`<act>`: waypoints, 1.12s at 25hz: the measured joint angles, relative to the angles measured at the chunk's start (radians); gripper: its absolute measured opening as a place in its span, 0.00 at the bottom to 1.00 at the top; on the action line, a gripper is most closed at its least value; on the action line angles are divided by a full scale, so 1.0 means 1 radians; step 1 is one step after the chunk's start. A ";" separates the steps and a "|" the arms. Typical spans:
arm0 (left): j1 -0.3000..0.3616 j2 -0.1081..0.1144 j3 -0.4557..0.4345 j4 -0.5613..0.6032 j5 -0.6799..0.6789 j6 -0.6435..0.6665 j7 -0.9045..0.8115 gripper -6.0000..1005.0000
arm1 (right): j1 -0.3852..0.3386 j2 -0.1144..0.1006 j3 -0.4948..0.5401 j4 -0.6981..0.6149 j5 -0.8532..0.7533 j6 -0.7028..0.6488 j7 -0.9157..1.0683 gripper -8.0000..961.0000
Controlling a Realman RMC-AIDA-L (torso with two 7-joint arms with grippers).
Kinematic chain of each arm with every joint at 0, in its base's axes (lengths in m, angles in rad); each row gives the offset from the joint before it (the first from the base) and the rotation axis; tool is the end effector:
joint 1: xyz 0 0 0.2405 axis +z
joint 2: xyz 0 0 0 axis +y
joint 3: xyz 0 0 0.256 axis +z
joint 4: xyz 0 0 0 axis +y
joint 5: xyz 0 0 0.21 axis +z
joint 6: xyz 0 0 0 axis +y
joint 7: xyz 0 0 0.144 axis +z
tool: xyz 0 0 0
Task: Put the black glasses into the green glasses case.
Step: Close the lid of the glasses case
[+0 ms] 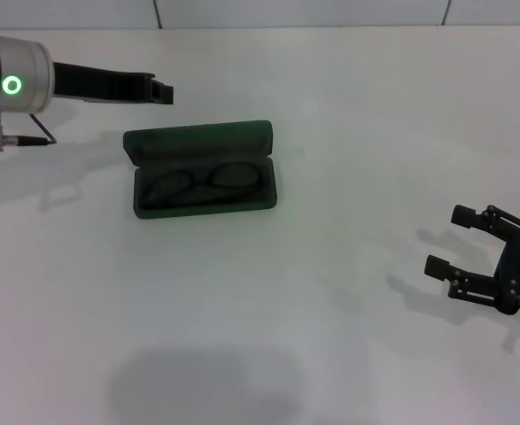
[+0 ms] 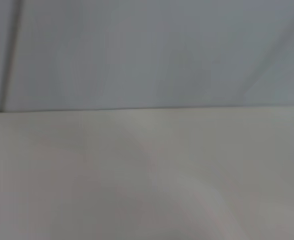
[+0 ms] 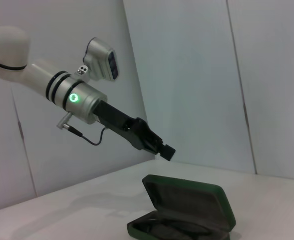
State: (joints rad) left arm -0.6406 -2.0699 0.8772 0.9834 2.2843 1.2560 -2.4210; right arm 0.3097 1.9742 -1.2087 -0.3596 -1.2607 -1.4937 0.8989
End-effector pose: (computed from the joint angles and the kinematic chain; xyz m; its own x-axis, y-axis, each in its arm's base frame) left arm -0.2272 0.4075 0.0359 0.4809 0.7621 0.4335 0.8766 -0.4082 -0.2548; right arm 0.3113 0.2671 -0.0141 0.7299 -0.1786 -0.6598 -0.4520 -0.8502 -0.2700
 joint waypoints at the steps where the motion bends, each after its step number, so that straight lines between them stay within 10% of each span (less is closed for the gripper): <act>1: -0.001 -0.005 0.000 0.000 0.007 -0.016 -0.021 0.09 | 0.000 0.000 0.000 0.000 0.000 0.000 0.000 0.91; 23: 0.057 -0.020 0.064 -0.017 -0.068 -0.075 -0.091 0.09 | 0.001 0.002 0.021 0.001 0.001 0.016 -0.003 0.91; 28: 0.106 0.009 0.056 0.029 -0.182 0.029 -0.001 0.10 | -0.004 0.001 0.026 0.001 0.000 0.017 -0.003 0.91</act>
State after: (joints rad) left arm -0.5342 -2.0606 0.9331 1.0120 2.1025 1.2851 -2.4215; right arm 0.3060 1.9757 -1.1824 -0.3590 -1.2607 -1.4771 0.8958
